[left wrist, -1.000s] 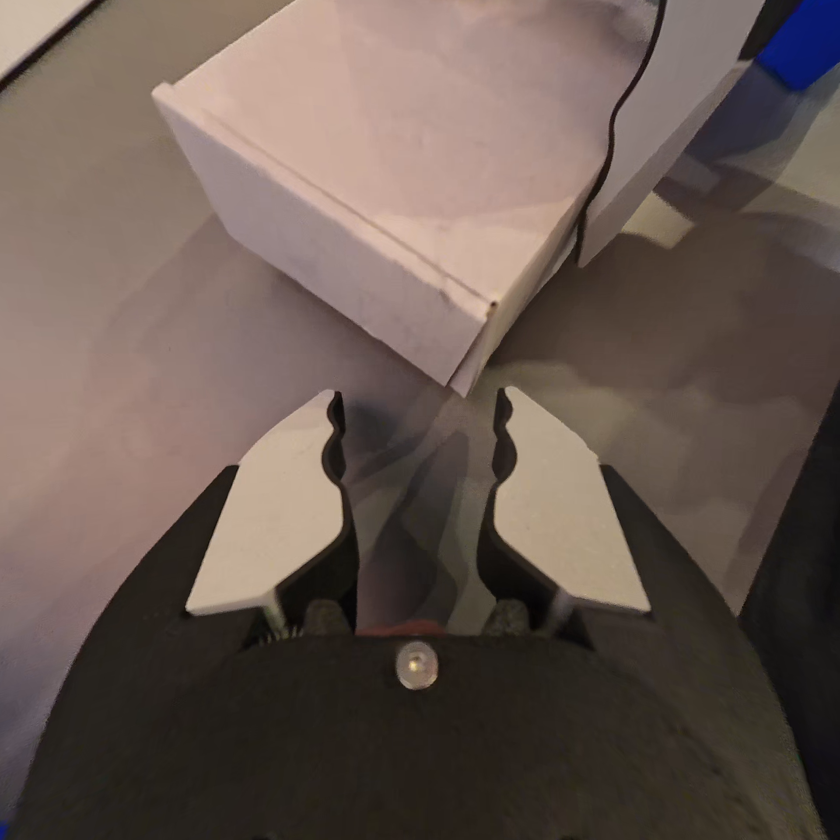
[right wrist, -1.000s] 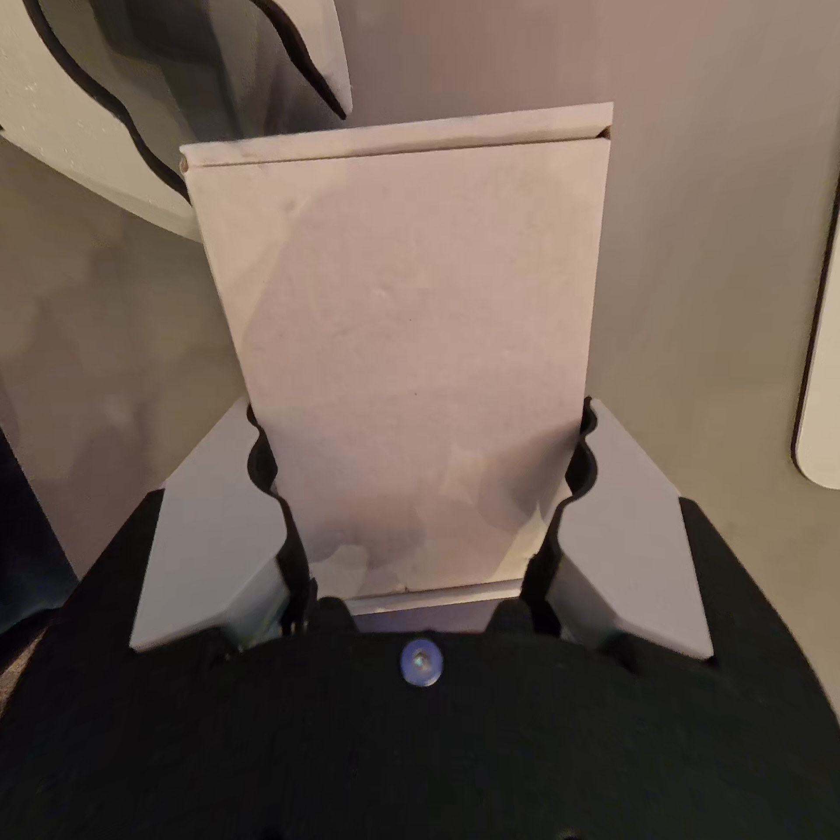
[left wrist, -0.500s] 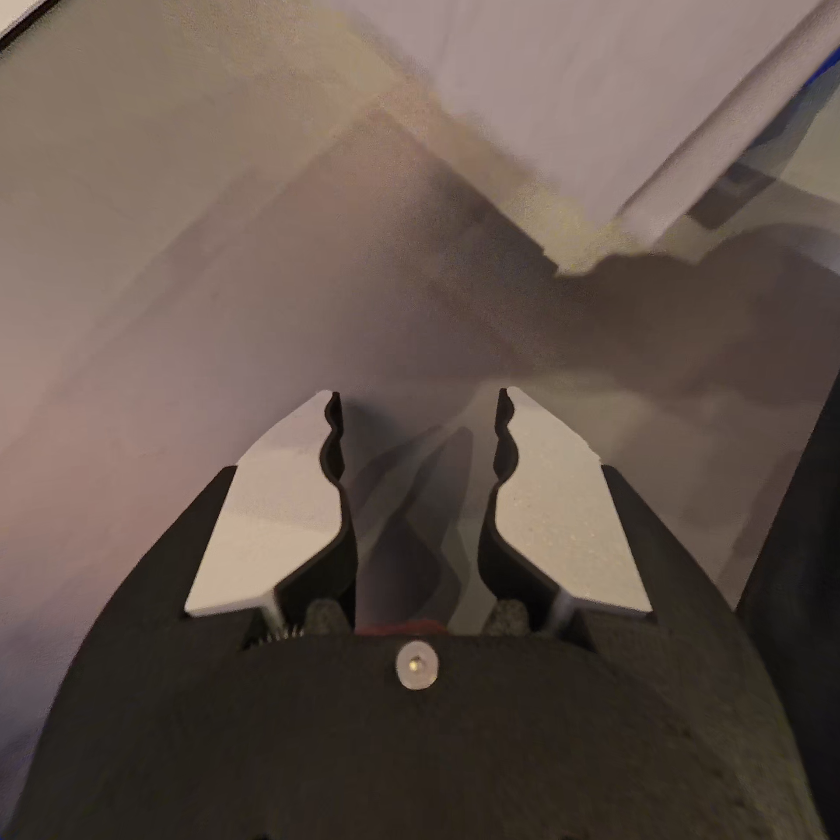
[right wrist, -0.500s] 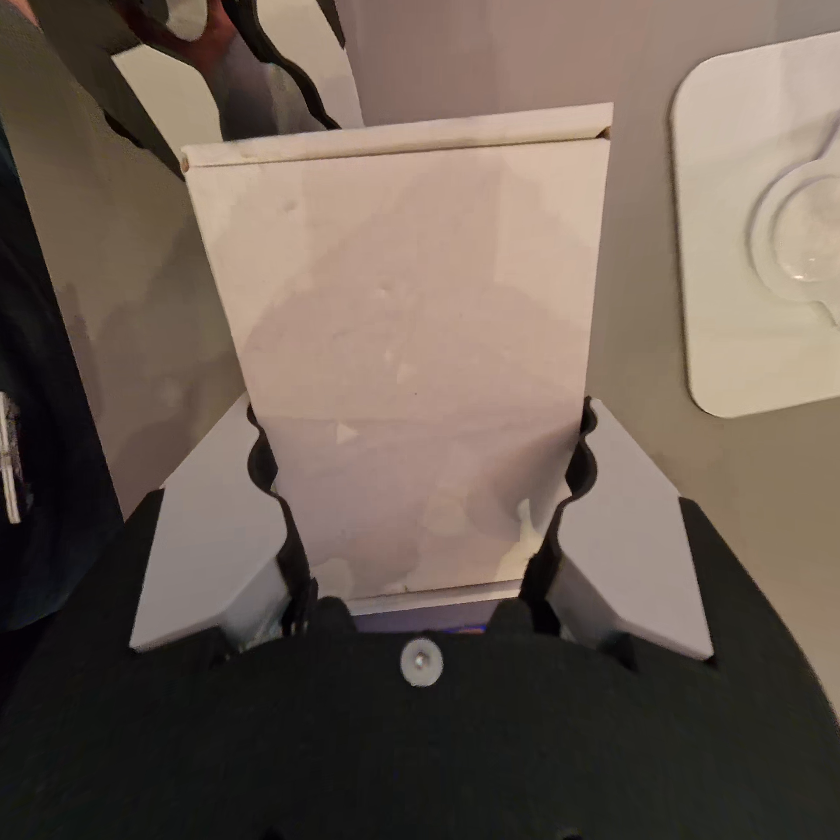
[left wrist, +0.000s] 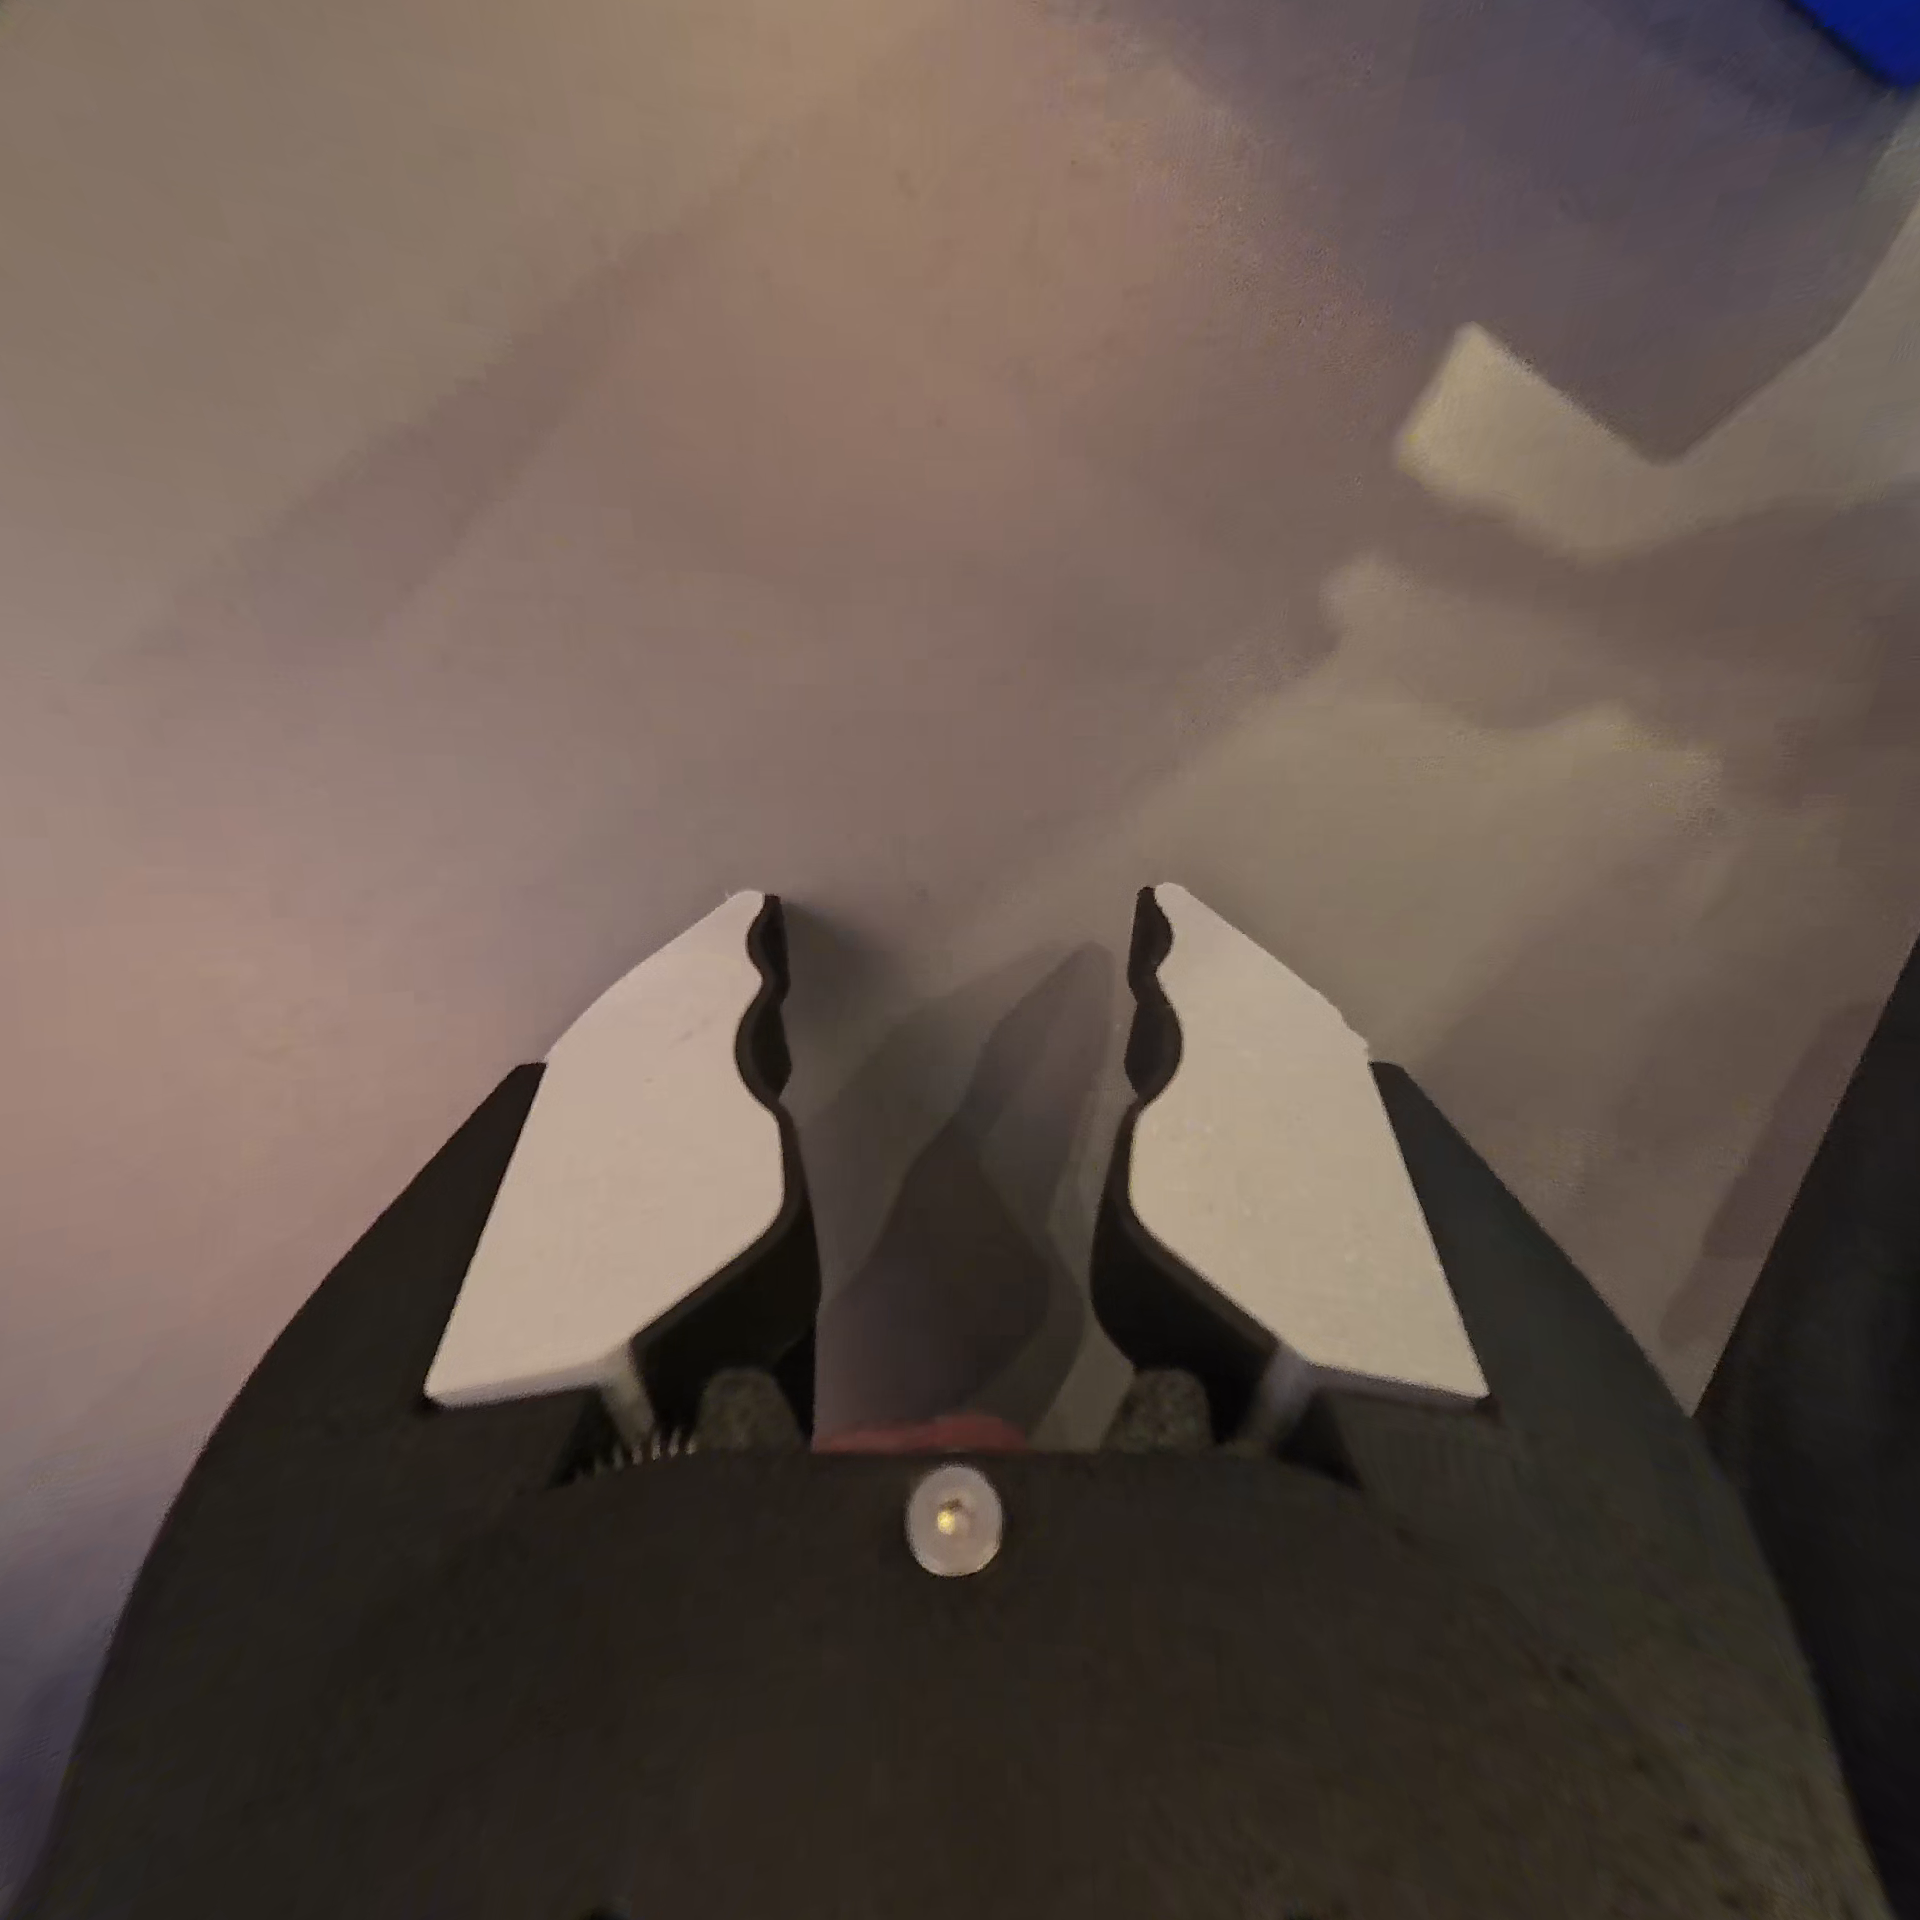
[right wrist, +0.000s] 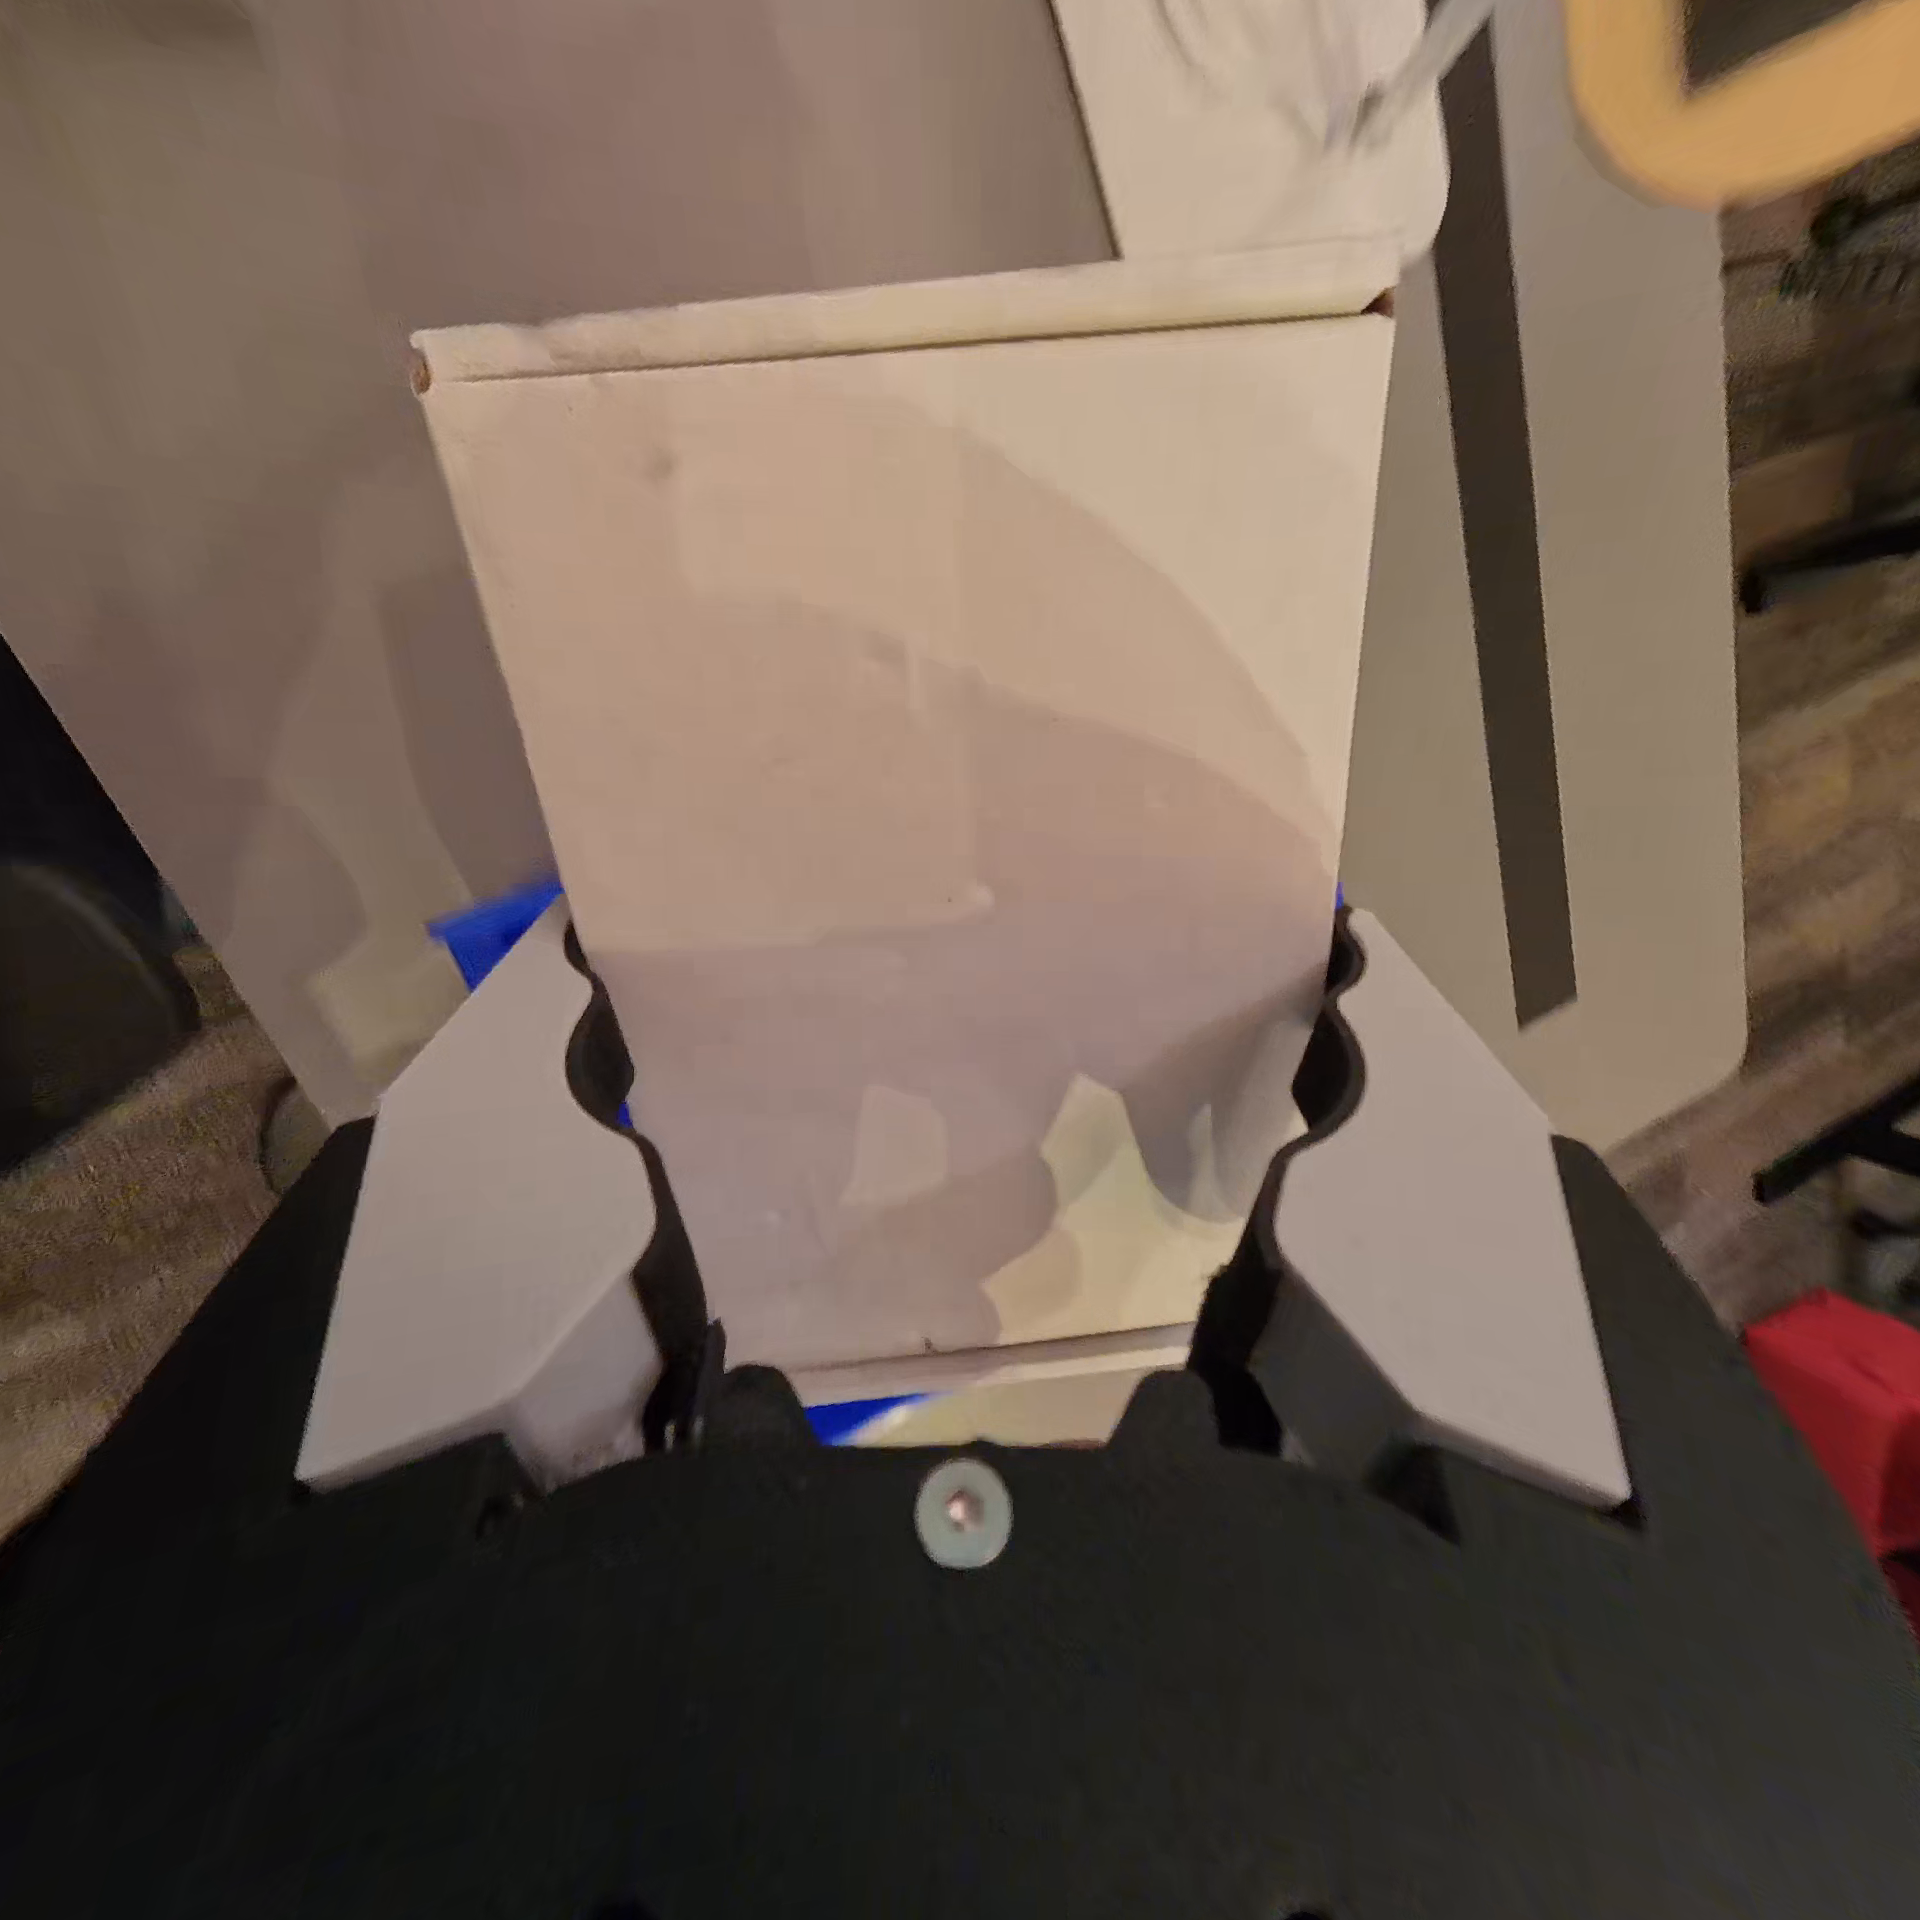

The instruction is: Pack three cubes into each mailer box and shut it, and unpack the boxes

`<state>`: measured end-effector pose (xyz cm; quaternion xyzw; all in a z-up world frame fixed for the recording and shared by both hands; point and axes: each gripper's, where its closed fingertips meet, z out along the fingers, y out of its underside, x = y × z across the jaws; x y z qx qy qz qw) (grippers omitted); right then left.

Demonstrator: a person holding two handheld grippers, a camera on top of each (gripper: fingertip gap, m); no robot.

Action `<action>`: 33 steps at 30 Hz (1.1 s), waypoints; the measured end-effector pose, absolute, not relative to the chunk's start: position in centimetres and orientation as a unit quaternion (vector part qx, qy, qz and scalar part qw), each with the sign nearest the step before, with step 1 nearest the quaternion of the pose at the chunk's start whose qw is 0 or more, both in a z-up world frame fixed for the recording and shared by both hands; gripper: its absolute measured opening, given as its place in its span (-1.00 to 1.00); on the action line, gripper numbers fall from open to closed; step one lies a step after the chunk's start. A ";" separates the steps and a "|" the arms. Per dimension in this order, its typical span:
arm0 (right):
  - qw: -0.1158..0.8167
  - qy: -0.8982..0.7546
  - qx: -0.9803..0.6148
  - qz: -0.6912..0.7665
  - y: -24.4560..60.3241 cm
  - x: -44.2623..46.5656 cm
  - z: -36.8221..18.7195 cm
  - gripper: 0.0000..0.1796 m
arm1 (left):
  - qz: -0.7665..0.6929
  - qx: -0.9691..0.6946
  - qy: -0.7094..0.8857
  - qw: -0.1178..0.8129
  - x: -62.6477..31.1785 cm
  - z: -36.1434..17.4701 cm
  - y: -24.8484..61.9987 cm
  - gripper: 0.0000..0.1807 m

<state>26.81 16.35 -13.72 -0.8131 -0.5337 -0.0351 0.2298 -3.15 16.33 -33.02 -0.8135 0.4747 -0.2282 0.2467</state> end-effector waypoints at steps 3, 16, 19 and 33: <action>0.177 -0.540 -0.821 -0.058 14.0 31.5 -15.5 0.45 | -0.226 -0.813 0.475 0.247 -3.1 -33.0 16.3 -0.30; 0.037 -0.593 -0.802 -0.064 11.4 35.2 -27.5 0.46 | -0.218 -0.814 0.477 0.251 -2.9 -33.1 16.0 -0.31; 0.003 -0.599 -0.797 -0.071 11.1 35.6 -29.2 0.46 | -0.216 -0.813 0.478 0.252 -2.9 -33.1 16.0 -0.30; 0.178 -0.350 -0.916 -0.080 13.3 41.6 -21.1 0.46 | -0.146 -0.786 0.455 0.393 -5.7 -21.4 18.8 -0.09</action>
